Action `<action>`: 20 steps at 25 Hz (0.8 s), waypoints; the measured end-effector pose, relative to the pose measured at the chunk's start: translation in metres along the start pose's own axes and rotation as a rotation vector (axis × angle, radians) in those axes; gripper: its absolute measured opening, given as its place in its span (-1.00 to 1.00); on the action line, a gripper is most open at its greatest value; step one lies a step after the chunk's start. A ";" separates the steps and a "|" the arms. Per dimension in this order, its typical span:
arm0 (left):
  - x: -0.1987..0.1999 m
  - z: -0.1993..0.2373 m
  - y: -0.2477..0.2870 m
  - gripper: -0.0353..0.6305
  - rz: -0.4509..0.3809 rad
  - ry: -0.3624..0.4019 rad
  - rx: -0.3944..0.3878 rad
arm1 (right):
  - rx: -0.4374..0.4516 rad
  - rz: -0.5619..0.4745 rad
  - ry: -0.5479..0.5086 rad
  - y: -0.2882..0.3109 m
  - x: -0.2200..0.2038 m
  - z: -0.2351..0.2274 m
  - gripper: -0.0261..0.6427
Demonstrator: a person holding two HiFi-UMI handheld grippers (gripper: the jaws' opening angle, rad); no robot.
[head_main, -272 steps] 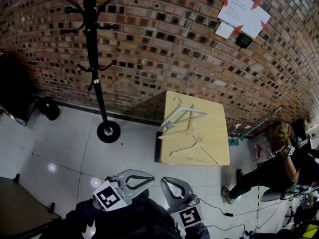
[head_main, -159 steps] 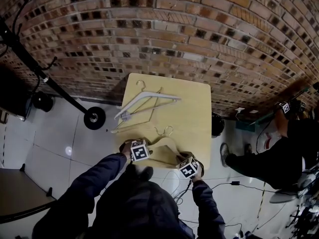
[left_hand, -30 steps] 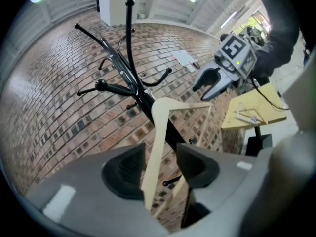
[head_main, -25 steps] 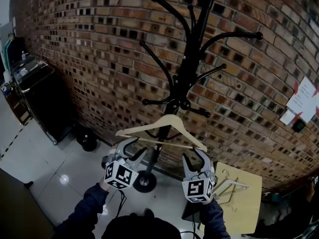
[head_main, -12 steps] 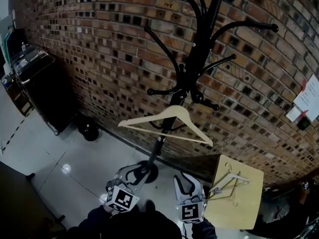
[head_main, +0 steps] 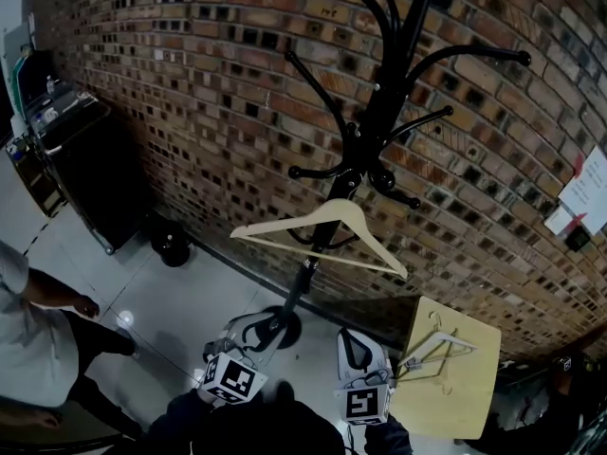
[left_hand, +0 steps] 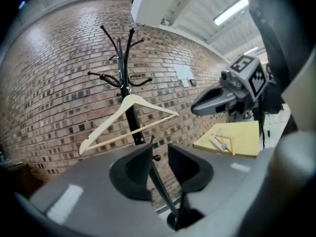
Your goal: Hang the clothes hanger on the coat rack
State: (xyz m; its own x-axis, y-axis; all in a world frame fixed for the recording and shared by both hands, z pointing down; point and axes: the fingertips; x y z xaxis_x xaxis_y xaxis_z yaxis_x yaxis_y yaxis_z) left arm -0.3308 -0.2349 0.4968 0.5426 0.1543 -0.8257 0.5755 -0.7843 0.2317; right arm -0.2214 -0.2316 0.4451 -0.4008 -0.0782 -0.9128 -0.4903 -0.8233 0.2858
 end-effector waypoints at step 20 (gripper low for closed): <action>0.000 -0.004 -0.007 -0.59 0.007 0.000 0.001 | 0.013 -0.019 -0.042 -0.002 0.013 0.006 -0.90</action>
State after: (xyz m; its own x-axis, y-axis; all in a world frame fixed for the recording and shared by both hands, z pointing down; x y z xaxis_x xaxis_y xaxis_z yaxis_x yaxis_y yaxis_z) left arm -0.3329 -0.2268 0.4973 0.5468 0.1493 -0.8238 0.5711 -0.7860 0.2367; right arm -0.2303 -0.2276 0.4348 -0.4232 -0.0392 -0.9052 -0.5080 -0.8170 0.2729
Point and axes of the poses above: the fingertips, and each gripper's own axes: y forward along the fingers, z to its left, x out of its top, and after that the axes turned 14 degrees about y, right-handed
